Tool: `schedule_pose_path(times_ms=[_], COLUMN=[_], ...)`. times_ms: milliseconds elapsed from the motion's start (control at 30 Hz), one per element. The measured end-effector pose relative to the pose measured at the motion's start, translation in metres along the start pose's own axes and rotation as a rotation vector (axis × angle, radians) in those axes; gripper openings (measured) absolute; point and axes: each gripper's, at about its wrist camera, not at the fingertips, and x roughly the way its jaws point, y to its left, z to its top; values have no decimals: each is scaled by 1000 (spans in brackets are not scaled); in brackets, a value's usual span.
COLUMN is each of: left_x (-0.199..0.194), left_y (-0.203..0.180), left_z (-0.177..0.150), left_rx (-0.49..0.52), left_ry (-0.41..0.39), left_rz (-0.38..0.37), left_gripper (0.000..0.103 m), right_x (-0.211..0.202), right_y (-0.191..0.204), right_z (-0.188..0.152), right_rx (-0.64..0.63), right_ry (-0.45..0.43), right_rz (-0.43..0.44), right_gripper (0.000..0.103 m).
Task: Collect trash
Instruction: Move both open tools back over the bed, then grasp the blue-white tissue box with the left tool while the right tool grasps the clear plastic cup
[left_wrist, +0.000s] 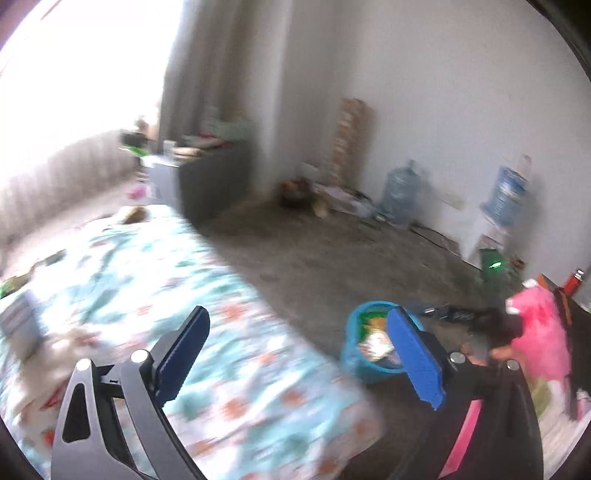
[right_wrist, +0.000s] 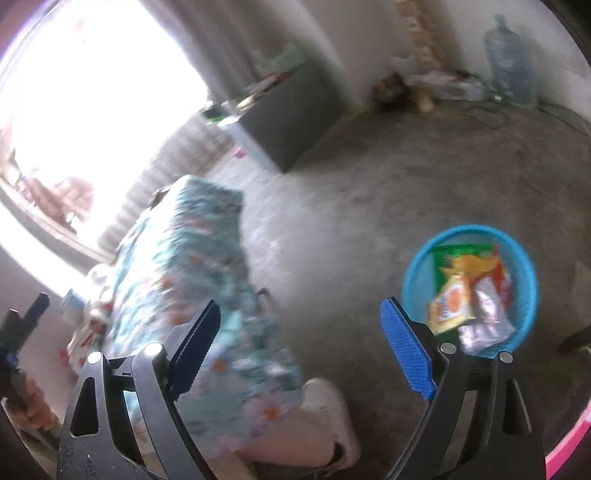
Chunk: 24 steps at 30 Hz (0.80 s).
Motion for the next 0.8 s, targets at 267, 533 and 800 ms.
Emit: schedule_pose_path(times_ms=[267,533,800], left_x=[-84,-142,-140], left_y=[102,180,211], left_z=[-54,-80,-87], left_rx=[-216,-376,-383], left_ry=[-116,-287,-282], left_rz=[177,247,224], left_gripper=[95,95,95], right_x=[24,70,143], right_y=[93,239,361], right_z=[0,24,41], right_rx=[-127,-311,-431], right_ry=[93,188,355], right_rz=[124,314,433], right_gripper=[84,84,84])
